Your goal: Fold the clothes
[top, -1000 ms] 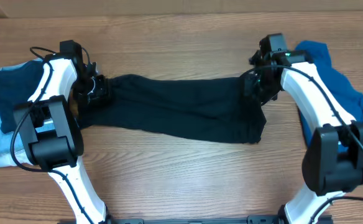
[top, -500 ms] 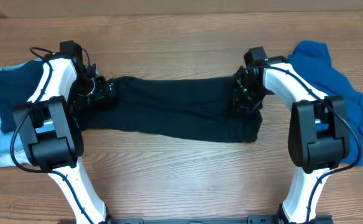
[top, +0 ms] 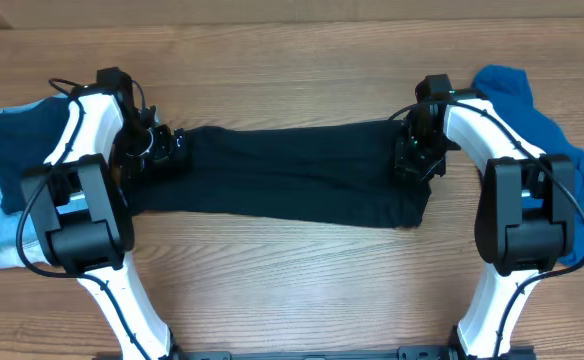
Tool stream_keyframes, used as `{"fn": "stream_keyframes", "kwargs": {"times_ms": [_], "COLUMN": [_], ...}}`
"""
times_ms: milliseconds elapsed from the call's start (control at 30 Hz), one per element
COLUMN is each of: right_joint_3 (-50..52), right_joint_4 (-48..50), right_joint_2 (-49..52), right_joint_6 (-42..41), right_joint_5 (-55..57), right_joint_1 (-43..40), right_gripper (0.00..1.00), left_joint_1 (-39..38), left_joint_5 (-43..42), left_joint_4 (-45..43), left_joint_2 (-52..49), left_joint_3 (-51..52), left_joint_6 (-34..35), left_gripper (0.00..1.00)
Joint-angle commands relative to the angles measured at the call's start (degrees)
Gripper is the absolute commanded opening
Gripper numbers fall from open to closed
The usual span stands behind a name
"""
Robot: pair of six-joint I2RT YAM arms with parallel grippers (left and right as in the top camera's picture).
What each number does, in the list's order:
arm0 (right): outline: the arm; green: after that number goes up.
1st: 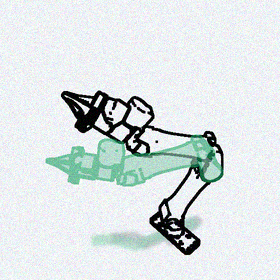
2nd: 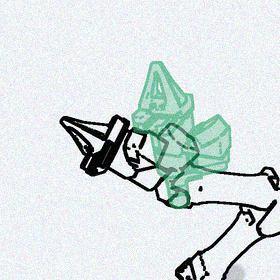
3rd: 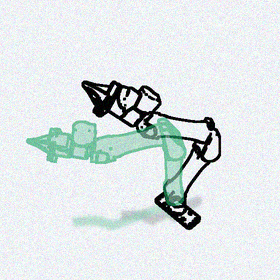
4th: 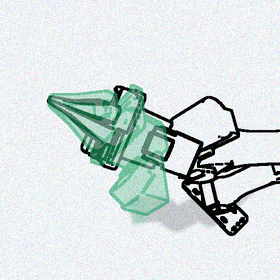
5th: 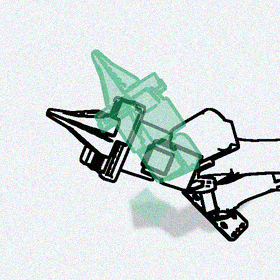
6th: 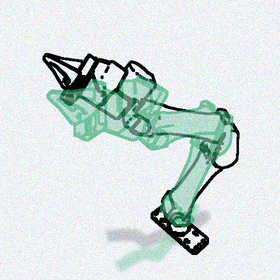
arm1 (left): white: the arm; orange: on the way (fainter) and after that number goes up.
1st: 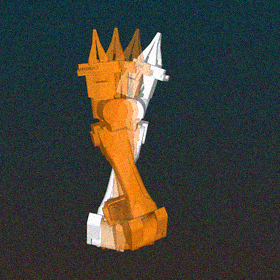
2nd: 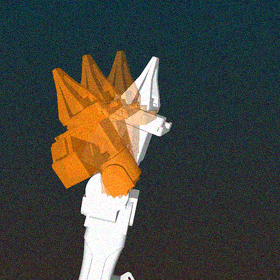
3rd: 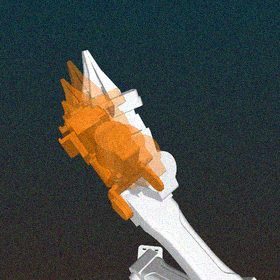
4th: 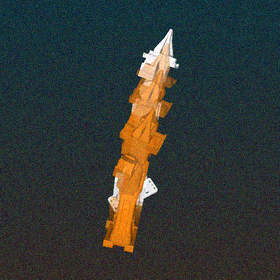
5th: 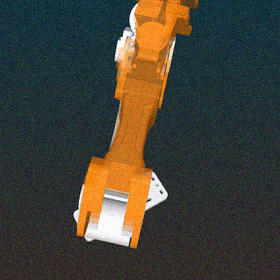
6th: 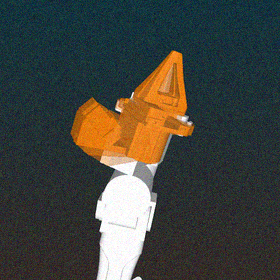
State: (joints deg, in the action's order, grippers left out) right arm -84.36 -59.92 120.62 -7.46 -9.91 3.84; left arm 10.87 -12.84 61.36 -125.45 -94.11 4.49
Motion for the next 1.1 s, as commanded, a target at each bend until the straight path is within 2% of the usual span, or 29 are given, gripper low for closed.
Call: {"fn": "stream_keyframes", "kwargs": {"times_ms": [0,267,633,767,833,900,1067], "right_joint_3": [1.16,1.16,1.16,1.16,1.16,1.16,1.16], "right_joint_4": [0.87,0.50,0.33,0.81,1.16,1.27,1.27], "right_joint_2": [2.80,2.80,2.80,2.80,2.80,2.80,2.80], "right_joint_6": [0.44,0.39,1.49,1.51,1.51,1.51,1.51], "right_joint_5": [9.03,13.03,13.66,12.15,11.32,11.32,11.30], "right_joint_1": [-1.70,-1.86,-11.67,-11.78,-11.78,-11.78,-11.78], "right_gripper": [0.29,0.30,0.30,0.30,0.30,0.30,0.30], "left_joint_1": [0.68,0.72,0.72,0.09,-0.24,-0.50,-1.16], "left_joint_5": [-2.10,0.33,1.42,0.20,-6.10,-9.03,-9.18], "left_joint_4": [1.16,8.83,10.73,8.28,5.40,3.82,0.96], "left_joint_2": [-0.96,-0.42,-0.44,-0.48,-0.55,-0.55,-0.55], "left_joint_3": [-0.68,-12.70,-12.76,-10.80,-8.15,-5.97,0.98], "left_joint_6": [-1.11,-1.95,-1.92,-1.99,-4.79,-4.74,-4.74], "left_gripper": [1.00,1.00,1.00,1.00,1.00,1.00,1.00]}}
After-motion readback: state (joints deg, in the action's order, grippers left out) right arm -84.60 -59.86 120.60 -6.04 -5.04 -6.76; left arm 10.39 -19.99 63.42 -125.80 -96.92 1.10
